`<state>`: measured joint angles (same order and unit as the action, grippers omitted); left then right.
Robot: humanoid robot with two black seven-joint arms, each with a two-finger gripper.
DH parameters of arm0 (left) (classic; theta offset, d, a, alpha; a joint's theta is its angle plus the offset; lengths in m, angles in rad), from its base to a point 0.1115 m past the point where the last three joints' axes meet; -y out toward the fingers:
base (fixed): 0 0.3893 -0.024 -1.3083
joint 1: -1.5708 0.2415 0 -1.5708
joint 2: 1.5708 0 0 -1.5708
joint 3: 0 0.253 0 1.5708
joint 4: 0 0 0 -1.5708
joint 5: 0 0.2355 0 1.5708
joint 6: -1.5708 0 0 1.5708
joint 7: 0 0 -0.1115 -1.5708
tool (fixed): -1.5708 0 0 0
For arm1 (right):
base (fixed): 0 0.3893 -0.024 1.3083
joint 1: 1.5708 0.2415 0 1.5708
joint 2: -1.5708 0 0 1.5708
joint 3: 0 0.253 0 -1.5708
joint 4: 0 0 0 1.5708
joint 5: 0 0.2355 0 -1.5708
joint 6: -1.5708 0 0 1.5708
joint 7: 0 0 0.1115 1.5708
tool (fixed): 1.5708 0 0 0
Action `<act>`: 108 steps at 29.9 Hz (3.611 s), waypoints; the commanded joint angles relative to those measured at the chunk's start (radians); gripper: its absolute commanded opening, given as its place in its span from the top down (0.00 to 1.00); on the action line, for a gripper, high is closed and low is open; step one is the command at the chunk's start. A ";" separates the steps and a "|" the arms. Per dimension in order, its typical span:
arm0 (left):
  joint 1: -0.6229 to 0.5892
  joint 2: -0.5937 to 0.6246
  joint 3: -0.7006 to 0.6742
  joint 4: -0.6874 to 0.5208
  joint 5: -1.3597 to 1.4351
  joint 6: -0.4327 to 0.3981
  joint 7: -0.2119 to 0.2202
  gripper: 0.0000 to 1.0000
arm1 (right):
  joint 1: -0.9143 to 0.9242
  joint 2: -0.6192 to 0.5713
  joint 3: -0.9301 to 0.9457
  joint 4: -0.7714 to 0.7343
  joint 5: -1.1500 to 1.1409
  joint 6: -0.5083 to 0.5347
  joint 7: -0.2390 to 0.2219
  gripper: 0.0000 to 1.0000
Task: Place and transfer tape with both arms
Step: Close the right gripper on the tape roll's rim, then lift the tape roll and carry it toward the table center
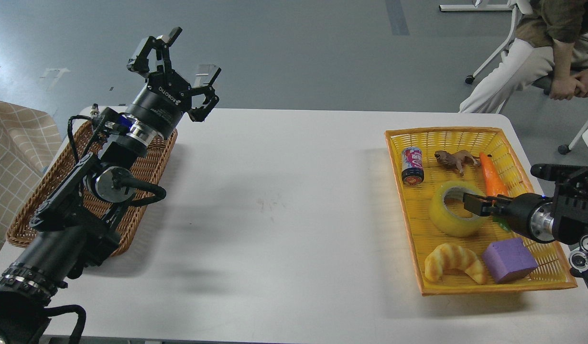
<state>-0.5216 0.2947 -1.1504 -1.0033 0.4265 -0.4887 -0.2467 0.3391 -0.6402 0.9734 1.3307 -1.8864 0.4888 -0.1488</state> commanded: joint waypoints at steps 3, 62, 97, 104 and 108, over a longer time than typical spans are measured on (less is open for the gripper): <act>0.000 0.001 0.000 0.000 0.000 0.000 0.000 0.02 | 0.006 0.020 -0.016 -0.036 -0.003 0.000 0.000 0.28; 0.008 -0.008 0.001 0.002 0.000 0.000 0.001 0.02 | 0.567 0.315 -0.389 -0.028 0.139 0.000 -0.011 1.00; 0.006 -0.009 -0.002 0.002 0.000 0.000 0.000 0.02 | 0.663 0.640 -0.714 -0.418 0.127 0.000 -0.008 1.00; 0.006 -0.009 -0.002 0.002 0.000 0.000 0.000 0.02 | 0.653 0.640 -0.710 -0.401 0.135 0.000 -0.005 1.00; 0.008 -0.009 -0.002 0.002 0.000 0.000 -0.002 0.02 | 0.652 0.640 -0.711 -0.401 0.135 0.000 -0.005 1.00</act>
<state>-0.5157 0.2853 -1.1521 -1.0016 0.4264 -0.4887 -0.2472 0.9917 0.0001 0.2636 0.9301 -1.7519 0.4887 -0.1536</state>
